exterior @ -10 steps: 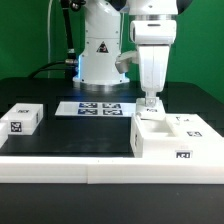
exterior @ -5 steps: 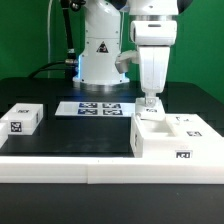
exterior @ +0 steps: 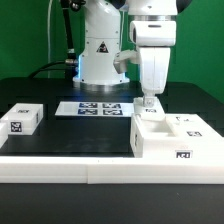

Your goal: Assemble cabinet

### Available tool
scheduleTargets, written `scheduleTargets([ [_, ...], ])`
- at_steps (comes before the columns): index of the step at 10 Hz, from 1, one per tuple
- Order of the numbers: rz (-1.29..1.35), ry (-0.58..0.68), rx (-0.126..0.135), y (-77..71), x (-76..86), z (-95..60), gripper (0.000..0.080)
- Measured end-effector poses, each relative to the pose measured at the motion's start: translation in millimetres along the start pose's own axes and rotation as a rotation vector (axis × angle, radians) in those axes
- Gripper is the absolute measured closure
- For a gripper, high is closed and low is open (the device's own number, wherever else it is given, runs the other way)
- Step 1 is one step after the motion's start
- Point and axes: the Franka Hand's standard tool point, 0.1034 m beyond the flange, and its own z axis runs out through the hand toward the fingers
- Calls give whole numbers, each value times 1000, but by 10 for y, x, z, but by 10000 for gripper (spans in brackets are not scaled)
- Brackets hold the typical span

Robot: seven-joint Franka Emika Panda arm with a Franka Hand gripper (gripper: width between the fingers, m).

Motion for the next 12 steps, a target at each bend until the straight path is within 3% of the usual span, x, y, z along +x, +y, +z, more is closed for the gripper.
scheduleTargets([
  [7, -40, -8, 9, 60, -9, 11, 729],
  [10, -59, 8, -24, 392, 8, 8, 729],
  [12, -54, 9, -30, 573, 17, -3, 729],
])
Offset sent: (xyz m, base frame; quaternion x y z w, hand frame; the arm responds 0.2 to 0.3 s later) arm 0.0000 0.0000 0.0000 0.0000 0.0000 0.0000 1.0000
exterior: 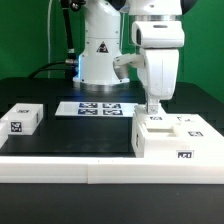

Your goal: Assemble cabinet

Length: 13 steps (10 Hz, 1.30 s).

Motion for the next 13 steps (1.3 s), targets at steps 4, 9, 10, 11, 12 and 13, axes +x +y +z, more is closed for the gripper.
scheduleTargets([
  [4, 2, 0, -1, 15, -4, -1, 729],
  [9, -16, 2, 5, 396, 0, 5, 729],
  [10, -13, 4, -1, 448, -2, 2, 729],
  [11, -12, 5, -4, 481, -2, 4, 729],
  [12, -9, 8, -10, 539, 1, 10, 729],
  [13, -6, 9, -13, 585, 0, 9, 729],
])
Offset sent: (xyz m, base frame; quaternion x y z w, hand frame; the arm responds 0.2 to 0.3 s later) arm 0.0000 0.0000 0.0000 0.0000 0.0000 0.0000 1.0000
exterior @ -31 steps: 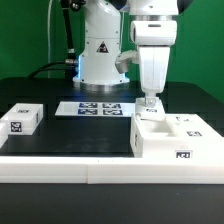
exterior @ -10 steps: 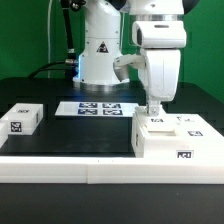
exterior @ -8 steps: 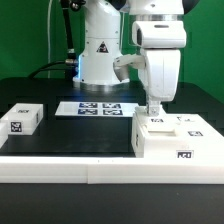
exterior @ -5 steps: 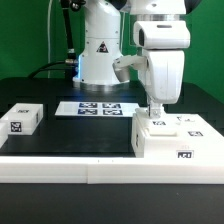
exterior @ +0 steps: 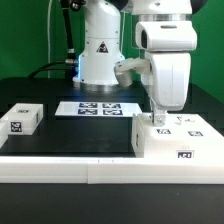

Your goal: Assemble cabinet

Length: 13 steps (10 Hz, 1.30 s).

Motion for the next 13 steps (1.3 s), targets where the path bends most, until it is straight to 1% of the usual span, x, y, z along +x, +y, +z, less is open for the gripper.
scheduleTargets([
  [5, 4, -1, 2, -2, -5, -5, 728],
  [6, 4, -1, 2, -4, -5, -2, 658],
  [7, 4, -1, 2, -3, -5, -2, 521],
  [8, 4, -1, 2, -3, -5, -2, 521],
  [10, 4, -1, 2, -3, -5, -2, 157],
  [11, 4, -1, 2, -3, -5, -2, 157],
  [12, 4, -1, 2, -3, -5, -2, 26],
  [13, 4, -1, 2, -3, -5, -2, 8],
])
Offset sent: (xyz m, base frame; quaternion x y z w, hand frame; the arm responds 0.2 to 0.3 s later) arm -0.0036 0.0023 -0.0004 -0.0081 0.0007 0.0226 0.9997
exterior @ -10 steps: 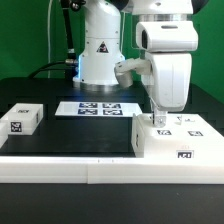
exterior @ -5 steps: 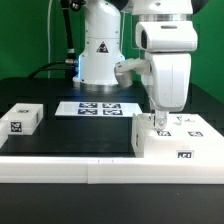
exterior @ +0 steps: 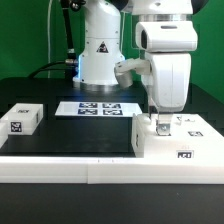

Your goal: Assemble cabinet

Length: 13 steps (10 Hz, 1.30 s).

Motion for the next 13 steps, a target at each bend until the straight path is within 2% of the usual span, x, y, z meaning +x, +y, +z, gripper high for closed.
scheduleTargets([
  [1, 1, 0, -1, 2, -1, -4, 2],
  [2, 63, 1, -25, -28, -24, -79, 2],
  [3, 155, -4, -52, -179, -71, -227, 2],
  [5, 272, 9, -89, -372, -58, -297, 2],
  [6, 292, 6, -85, -457, -47, -311, 2],
  [7, 269, -3, -71, -446, -71, -328, 2],
  [10, 286, -2, -71, -451, -70, -318, 2],
  [12, 516, 19, -77, -456, -41, -320, 2],
  [13, 698, 46, -96, -496, 11, -315, 2],
])
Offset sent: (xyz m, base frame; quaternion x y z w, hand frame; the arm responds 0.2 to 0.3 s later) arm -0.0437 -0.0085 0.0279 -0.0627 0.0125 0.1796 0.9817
